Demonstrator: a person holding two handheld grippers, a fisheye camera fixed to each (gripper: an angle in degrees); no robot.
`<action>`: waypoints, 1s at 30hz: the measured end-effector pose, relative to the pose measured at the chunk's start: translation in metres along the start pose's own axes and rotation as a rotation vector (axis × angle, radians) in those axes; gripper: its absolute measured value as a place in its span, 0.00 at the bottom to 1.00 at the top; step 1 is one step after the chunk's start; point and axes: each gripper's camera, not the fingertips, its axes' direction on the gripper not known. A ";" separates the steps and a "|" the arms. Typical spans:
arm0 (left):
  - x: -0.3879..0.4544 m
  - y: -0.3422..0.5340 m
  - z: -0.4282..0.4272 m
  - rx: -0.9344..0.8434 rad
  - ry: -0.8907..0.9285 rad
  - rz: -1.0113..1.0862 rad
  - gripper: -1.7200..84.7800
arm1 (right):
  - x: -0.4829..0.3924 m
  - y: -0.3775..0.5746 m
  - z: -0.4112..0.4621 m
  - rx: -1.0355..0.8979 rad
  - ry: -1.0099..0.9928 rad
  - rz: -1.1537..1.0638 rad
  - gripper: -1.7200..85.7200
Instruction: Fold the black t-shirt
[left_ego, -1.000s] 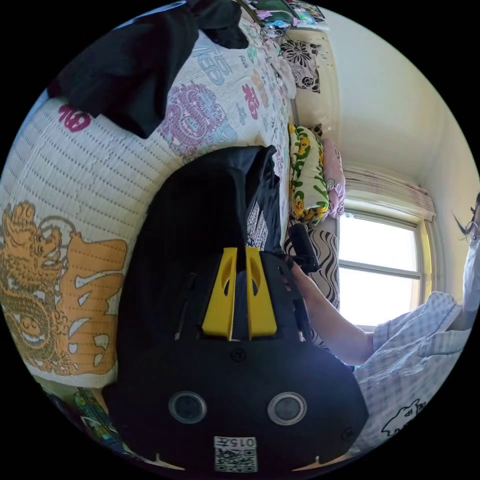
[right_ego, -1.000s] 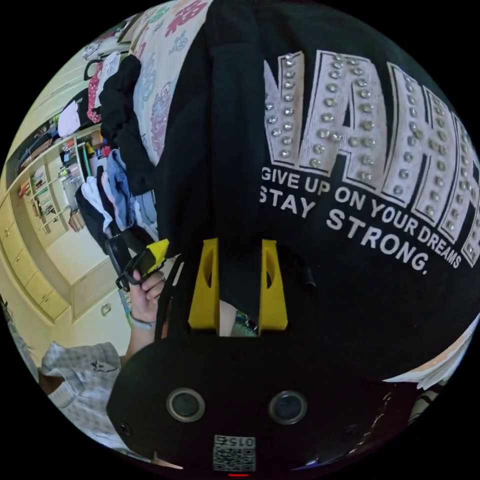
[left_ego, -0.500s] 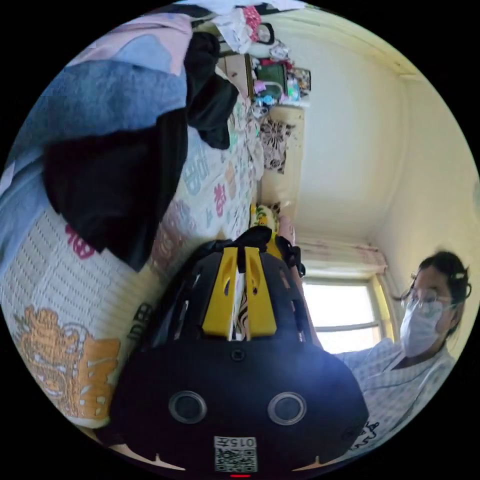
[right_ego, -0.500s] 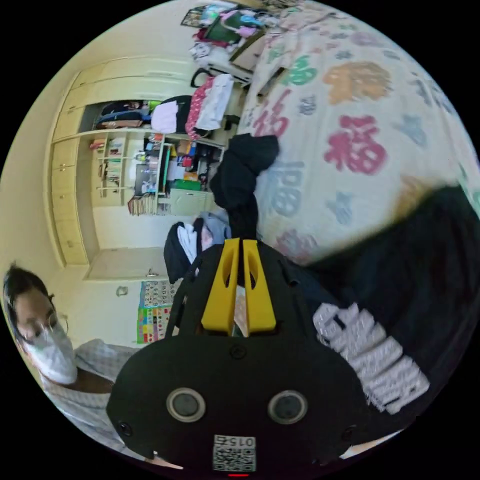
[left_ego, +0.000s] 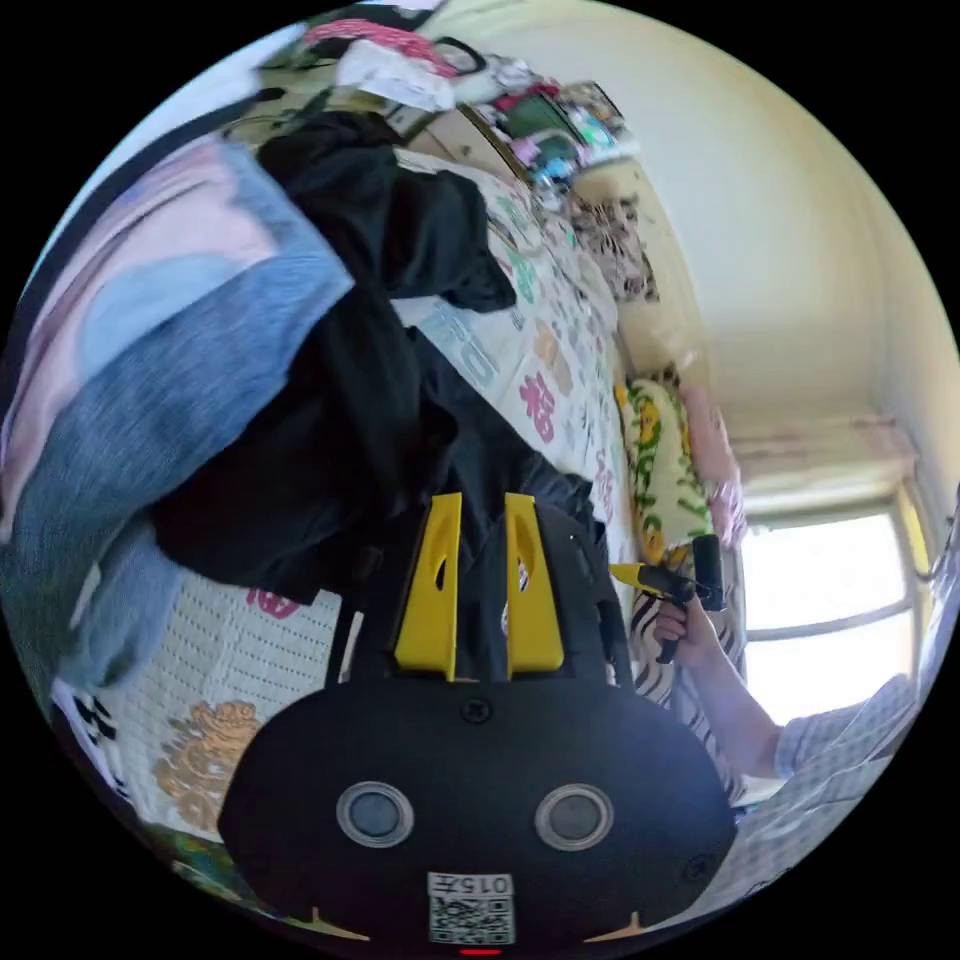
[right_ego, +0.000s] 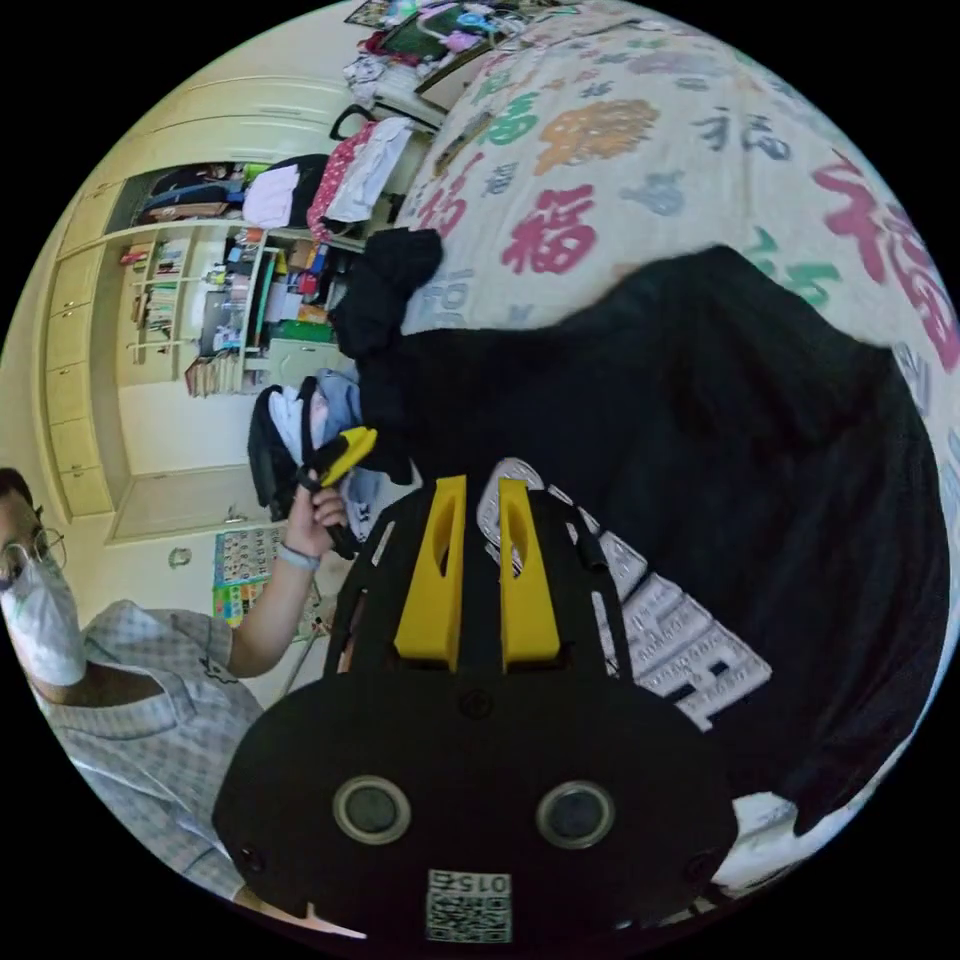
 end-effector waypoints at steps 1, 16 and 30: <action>0.007 -0.003 0.006 -0.029 -0.016 0.032 0.10 | 0.009 0.014 -0.003 0.001 0.033 0.032 0.09; 0.160 0.009 0.130 -0.249 -0.436 0.541 0.08 | 0.095 0.183 -0.088 0.223 0.321 0.344 0.06; 0.291 -0.031 0.353 -0.526 -0.515 0.755 0.04 | 0.137 0.096 -0.141 0.001 0.609 0.204 0.01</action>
